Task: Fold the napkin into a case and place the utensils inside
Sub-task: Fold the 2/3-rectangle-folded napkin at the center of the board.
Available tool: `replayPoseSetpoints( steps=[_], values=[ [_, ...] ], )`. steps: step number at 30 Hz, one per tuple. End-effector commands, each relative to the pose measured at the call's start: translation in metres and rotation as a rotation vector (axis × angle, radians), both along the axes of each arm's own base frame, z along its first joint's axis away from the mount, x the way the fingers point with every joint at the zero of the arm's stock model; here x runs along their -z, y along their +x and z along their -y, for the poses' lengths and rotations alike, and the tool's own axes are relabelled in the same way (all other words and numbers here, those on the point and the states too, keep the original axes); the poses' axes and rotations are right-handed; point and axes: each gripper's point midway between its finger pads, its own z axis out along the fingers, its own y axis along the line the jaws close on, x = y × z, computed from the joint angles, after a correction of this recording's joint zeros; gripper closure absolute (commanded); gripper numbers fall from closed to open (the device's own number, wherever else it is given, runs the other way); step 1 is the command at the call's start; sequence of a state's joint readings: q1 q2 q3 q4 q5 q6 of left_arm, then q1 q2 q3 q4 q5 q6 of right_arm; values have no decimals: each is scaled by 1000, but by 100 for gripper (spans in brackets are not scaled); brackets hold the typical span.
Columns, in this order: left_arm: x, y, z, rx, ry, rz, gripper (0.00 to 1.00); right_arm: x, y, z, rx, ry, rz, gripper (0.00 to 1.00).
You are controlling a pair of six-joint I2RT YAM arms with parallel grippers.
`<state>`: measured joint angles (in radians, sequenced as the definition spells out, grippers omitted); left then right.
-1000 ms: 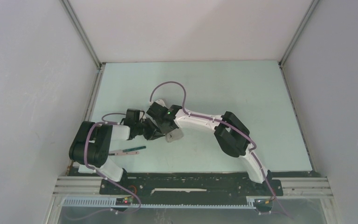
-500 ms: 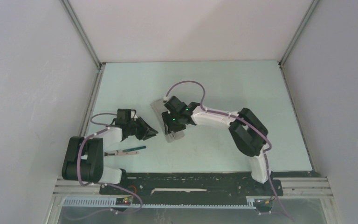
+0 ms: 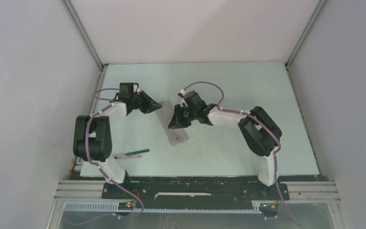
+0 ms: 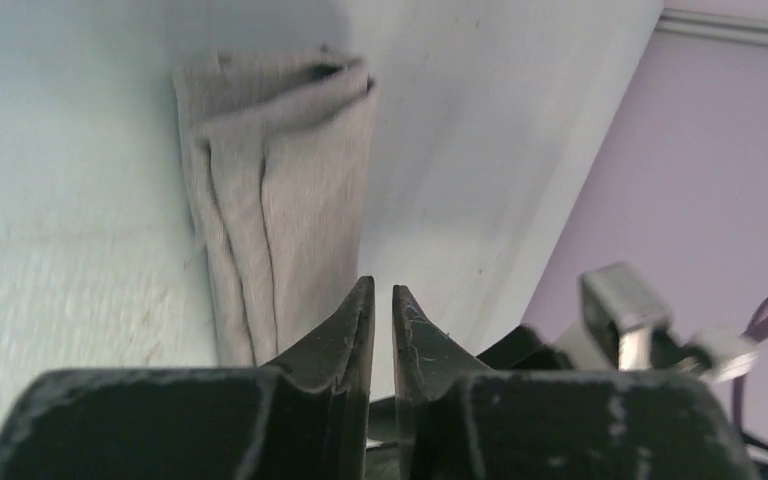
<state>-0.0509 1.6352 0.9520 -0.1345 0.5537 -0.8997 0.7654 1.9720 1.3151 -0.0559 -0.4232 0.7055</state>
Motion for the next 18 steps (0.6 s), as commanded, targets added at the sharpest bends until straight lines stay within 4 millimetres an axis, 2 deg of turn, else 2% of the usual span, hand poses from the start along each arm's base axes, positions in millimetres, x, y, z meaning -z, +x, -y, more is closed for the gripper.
replayPoseSetpoints(
  steps=[1,3,4,6,9,10,11,13,14,15,18],
  values=[
    [18,31,4,4,8,-27,84,17,-6,-5,-3,50,-42,64],
    [23,42,7,18,-2,-36,87,22,-8,-3,-15,41,-39,64],
    [20,46,6,20,10,-19,87,21,-9,-3,-24,36,-22,63],
    [4,52,-2,11,64,33,84,13,-8,-3,-41,27,37,60],
    [-29,53,-19,14,94,78,79,-2,-1,2,-42,-31,121,49],
    [-42,50,-27,8,111,96,76,-7,3,2,-45,-58,149,46],
    [-52,47,-47,-28,139,109,74,-12,6,2,-44,-81,177,43],
    [-69,33,-70,-70,184,128,64,-20,15,-2,-39,-117,230,37],
    [-75,25,-76,-82,197,140,59,-21,22,-3,-18,-149,248,36],
    [-78,16,-81,-89,208,146,56,-31,35,-9,8,-164,284,34],
    [-84,-11,-86,-113,224,161,54,-37,67,-21,107,-248,385,32]
  ],
)
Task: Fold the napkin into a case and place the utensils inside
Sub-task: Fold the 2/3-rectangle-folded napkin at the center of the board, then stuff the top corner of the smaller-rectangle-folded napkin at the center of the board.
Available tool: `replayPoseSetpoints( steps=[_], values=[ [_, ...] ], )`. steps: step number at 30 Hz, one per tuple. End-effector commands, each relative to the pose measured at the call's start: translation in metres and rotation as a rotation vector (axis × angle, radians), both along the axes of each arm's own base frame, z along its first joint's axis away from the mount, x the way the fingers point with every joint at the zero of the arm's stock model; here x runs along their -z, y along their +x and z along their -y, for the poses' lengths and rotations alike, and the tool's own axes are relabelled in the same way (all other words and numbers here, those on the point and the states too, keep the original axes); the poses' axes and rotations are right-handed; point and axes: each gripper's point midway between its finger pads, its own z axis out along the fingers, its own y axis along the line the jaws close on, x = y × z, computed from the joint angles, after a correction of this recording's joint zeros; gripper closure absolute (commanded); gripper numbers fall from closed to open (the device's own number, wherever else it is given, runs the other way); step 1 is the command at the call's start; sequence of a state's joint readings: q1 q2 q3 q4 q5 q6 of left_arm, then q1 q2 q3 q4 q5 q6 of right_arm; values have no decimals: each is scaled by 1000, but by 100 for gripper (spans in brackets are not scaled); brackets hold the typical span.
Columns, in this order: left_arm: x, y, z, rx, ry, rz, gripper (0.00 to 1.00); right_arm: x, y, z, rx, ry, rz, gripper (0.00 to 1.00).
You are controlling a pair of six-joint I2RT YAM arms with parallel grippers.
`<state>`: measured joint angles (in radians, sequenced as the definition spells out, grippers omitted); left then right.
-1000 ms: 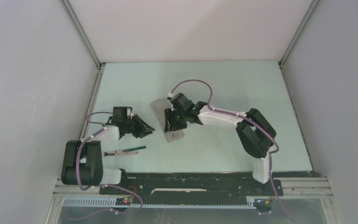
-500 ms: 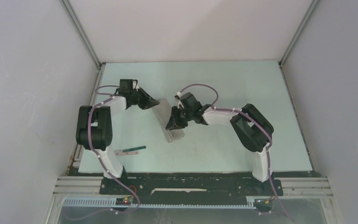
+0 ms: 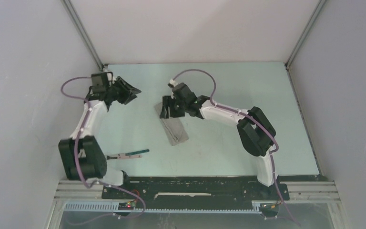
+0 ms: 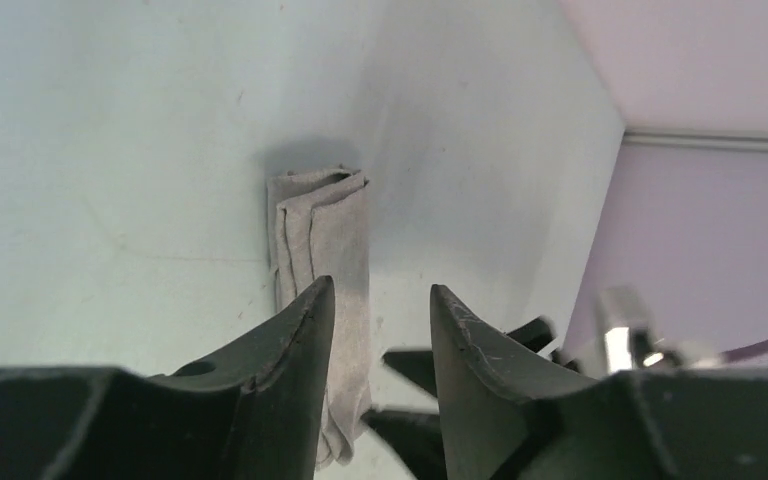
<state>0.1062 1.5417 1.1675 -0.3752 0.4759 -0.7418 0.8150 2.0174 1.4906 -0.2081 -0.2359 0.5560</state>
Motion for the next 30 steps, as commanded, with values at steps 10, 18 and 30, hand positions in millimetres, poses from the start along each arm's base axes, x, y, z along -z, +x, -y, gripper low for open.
replayPoseSetpoints(
  steps=[10,18,30],
  values=[
    [2,-88,-14,-31,135,24,44,-28,102,-40,189,-330,389,42],
    [24,-102,-20,-34,130,-11,30,-13,103,-57,129,-368,445,37],
    [17,-105,-14,-6,114,23,27,4,110,-61,121,-411,476,37]
  ],
)
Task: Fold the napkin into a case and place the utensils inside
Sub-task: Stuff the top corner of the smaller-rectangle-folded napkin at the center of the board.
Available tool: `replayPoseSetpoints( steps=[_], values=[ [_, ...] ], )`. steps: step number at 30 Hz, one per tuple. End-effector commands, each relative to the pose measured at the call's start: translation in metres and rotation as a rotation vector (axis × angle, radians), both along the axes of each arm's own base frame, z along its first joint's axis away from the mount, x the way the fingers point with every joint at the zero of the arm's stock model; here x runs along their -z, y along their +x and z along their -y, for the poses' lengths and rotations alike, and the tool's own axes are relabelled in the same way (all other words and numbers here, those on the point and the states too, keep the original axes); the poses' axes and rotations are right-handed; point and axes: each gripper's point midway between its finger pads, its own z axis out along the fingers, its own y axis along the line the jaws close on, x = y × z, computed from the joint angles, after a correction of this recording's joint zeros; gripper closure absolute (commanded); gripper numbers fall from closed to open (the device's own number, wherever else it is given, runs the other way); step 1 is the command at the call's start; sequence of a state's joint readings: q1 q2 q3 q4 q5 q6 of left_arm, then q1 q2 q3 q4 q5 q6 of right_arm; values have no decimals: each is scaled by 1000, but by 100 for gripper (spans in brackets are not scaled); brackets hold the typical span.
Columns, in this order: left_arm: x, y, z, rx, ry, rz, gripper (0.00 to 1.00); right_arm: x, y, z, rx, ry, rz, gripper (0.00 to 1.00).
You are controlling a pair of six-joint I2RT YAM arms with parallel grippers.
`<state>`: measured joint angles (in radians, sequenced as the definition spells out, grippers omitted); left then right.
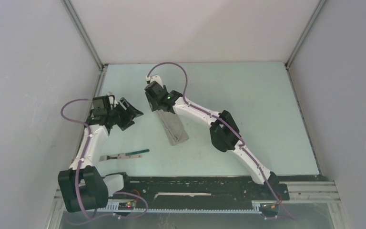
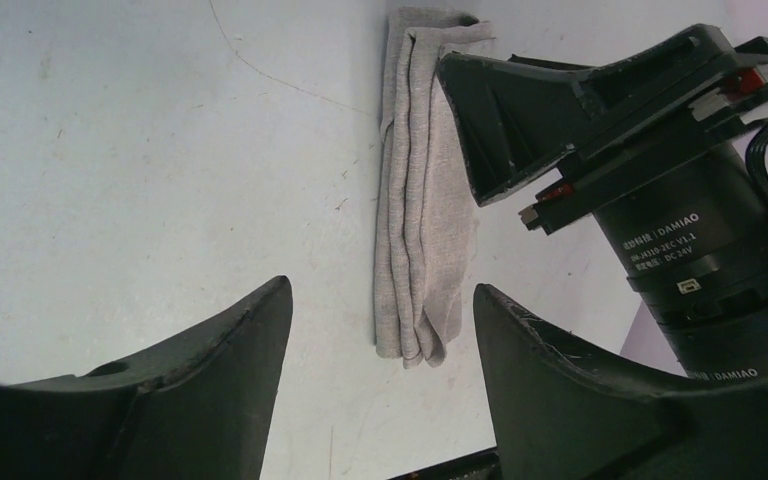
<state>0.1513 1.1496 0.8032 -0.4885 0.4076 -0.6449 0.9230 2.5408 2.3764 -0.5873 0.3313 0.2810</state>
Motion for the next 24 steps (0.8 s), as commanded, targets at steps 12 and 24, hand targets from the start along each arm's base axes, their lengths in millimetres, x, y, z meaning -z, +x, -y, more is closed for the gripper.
replayPoseSetpoints(
  steps=[12,24],
  values=[
    [-15,3,1,38,5,75,27,17,6,-11,-21,-54,51,40],
    [-14,5,3,42,-7,74,27,23,13,-7,-11,-69,60,59]
  ],
)
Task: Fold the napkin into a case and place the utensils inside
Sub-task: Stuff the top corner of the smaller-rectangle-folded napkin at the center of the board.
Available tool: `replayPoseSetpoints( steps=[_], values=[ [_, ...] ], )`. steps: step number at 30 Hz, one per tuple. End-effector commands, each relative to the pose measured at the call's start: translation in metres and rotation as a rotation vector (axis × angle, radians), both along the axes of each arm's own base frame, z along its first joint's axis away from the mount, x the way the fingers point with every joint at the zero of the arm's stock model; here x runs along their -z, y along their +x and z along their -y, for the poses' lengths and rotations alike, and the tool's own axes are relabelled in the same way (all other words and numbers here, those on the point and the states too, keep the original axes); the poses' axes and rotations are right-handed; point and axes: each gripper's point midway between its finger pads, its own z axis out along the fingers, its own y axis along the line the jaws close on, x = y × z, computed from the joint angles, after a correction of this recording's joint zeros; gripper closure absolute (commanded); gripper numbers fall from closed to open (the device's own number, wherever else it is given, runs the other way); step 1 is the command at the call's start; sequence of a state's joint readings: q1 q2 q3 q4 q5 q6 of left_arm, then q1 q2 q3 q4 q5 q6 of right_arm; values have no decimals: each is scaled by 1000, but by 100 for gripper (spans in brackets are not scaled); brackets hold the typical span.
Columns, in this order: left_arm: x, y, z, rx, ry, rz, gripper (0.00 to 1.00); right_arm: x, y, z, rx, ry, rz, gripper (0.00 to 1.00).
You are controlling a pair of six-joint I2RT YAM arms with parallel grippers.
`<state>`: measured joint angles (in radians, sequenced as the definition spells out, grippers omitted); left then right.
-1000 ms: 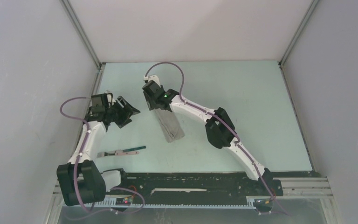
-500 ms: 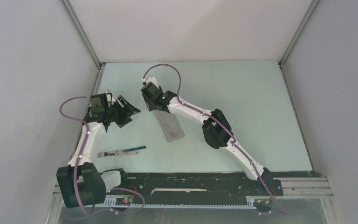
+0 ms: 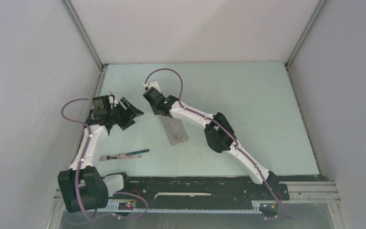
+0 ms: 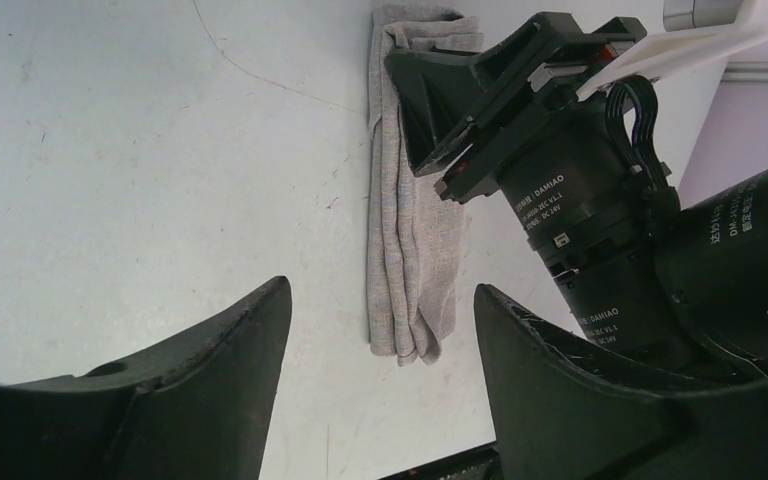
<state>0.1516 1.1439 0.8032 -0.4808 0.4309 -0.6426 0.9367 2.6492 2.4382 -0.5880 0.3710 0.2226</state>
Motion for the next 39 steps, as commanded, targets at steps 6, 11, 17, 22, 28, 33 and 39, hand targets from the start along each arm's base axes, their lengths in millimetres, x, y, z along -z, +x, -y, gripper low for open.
replayPoseSetpoints(
  steps=[6,11,17,22,28,33,39],
  values=[
    [-8,5,0,25,2,57,27,-22,12,-3,4,41,37,73],
    [-11,5,0,23,1,63,27,-23,15,-3,8,69,22,82],
    [-12,5,0,22,0,65,27,-47,14,-1,6,98,27,98],
    [-7,9,2,36,-12,53,26,-75,3,5,-12,144,6,100],
    [5,26,11,79,-71,-19,8,-89,-8,18,-29,202,-48,100],
    [3,55,22,120,-31,-30,30,-87,-6,27,-7,274,-117,100],
    [34,77,38,156,22,-103,67,-90,-2,32,39,368,-167,100]
  ],
)
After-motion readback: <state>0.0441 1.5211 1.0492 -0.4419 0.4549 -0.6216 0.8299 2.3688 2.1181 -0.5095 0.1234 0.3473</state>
